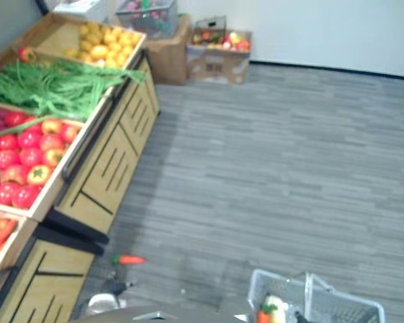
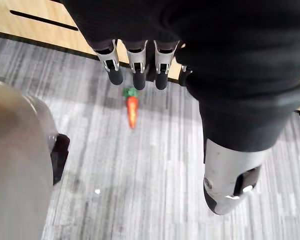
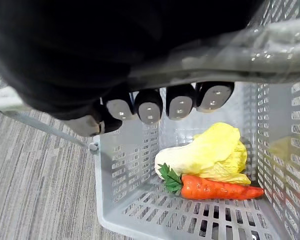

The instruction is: Pick vegetable in the basket

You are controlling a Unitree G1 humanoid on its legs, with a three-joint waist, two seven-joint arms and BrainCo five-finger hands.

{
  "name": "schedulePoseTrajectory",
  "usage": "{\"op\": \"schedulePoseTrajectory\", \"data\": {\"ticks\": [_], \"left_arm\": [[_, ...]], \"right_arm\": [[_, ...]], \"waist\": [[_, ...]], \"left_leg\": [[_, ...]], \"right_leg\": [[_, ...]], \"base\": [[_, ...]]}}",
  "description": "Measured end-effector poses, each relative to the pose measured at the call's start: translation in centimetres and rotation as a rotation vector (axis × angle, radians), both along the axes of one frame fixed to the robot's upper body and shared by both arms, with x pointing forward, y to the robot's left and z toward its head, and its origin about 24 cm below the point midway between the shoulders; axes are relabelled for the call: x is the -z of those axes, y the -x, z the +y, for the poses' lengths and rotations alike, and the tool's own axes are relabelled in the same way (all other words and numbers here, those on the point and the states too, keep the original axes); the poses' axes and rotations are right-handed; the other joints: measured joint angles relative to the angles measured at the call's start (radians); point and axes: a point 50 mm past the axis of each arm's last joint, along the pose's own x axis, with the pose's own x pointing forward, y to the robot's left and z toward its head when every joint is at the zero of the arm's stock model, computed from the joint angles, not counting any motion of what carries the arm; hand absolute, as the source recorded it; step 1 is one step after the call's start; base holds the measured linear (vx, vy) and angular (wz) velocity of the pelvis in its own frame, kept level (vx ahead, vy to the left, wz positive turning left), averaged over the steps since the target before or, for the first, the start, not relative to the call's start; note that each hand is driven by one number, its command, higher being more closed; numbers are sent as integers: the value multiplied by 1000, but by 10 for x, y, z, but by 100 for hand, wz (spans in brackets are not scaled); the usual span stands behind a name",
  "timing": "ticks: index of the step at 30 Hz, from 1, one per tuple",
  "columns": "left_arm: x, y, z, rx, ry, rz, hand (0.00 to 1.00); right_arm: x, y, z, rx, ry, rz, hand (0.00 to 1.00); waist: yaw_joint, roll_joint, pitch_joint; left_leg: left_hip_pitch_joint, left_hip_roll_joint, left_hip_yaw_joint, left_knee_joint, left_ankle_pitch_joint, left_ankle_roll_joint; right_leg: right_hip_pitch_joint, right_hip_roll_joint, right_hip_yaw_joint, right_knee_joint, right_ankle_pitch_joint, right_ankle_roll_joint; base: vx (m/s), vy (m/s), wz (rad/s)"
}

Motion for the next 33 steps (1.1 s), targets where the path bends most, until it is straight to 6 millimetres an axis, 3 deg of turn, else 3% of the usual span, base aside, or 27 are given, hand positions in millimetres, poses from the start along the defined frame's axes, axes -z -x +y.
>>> {"op": "schedulePoseTrajectory", "data": {"ticks": [1,2,3,4,5,7,8,9,10,11,14,20,29,33], "left_arm": [[0,2,0,-2,1,4,0],[0,4,1,-30,3,2,0],[0,2,1,-50,3,-7,0],[0,1,0,-66,7,-16,0],[-1,-1,-1,-93,10,-33,0],[-2,-1,0,-99,5,-43,0],[-2,-1,-1,-99,7,-50,0],[-2,-1,0,-99,6,-54,0],[-3,-3,4,-101,-2,-60,0],[-4,-4,7,-98,-9,-69,0],[-7,-7,15,-92,-33,-88,0],[-5,0,19,-75,-48,-55,0],[-1,5,14,-9,-44,-13,0],[-1,6,14,4,-46,-4,0]], "right_arm": [[0,0,1,-11,-2,3,100],[1,-3,5,-42,-6,3,100],[0,-14,4,-83,2,-12,100],[-1,-20,3,-92,8,-24,100],[-3,-27,-1,-110,21,-35,100],[-4,-33,-2,-141,34,-44,100],[-5,-38,-3,-156,40,-58,100],[-6,-41,-4,-161,44,-64,100],[-5,-45,0,-178,36,-74,100],[-4,-43,5,-180,25,-77,100],[-1,-32,8,-168,15,-52,100],[-1,-27,7,-162,16,-34,100],[0,-13,4,-153,19,0,100],[0,-9,3,-134,18,4,100]], "waist": [[1,-7,1],[4,-25,5],[14,-40,9],[18,-45,12],[40,-49,15],[60,-46,17],[60,-35,23],[63,-29,26],[60,-38,31],[56,-63,30],[58,-88,30],[56,-64,19],[54,-48,-13],[53,-45,-26]], "left_leg": [[2,6,-23,21,20,-3],[-22,15,-142,96,72,-1],[-85,-52,-338,81,7,-55],[-102,-114,-450,32,-31,-70],[-116,-225,-644,-63,-90,-88],[-103,-335,-860,-200,-112,-94],[-102,-376,-978,-275,-106,-97],[-99,-385,-1008,-291,-135,-90],[-94,-415,-1041,-306,-165,-94],[-107,-435,-1035,-318,-166,-88],[-128,-470,-1010,-348,-150,-62],[-79,-485,-975,-406,-133,-37],[-4,-470,-985,-422,-132,-36],[11,-467,-987,-404,-132,-36]], "right_leg": [[11,1,14,-11,0,0],[30,-1,66,-39,-3,-7],[35,-22,134,-48,-8,-15],[25,-34,173,-47,-8,-15],[6,-46,242,-51,-8,-14],[7,-38,300,-76,-7,-12],[-1,-19,335,-91,-2,1],[-8,-6,351,-103,-4,12],[-13,-10,387,-134,6,54],[-13,-27,398,-172,35,61],[-29,-66,401,-213,69,57],[-30,-64,436,-233,78,72],[11,-42,442,-236,82,76],[-7,-43,436,-146,82,76]], "base": [[6,-109,-65],[-2,-63,-69],[-11,-11,-84],[-45,112,-126],[-55,146,-124],[-63,247,-131],[-51,252,-111],[-93,312,-92],[-76,181,-60],[-115,244,-40],[-57,155,-11],[114,41,-17],[161,-23,-17],[68,15,-7]]}}
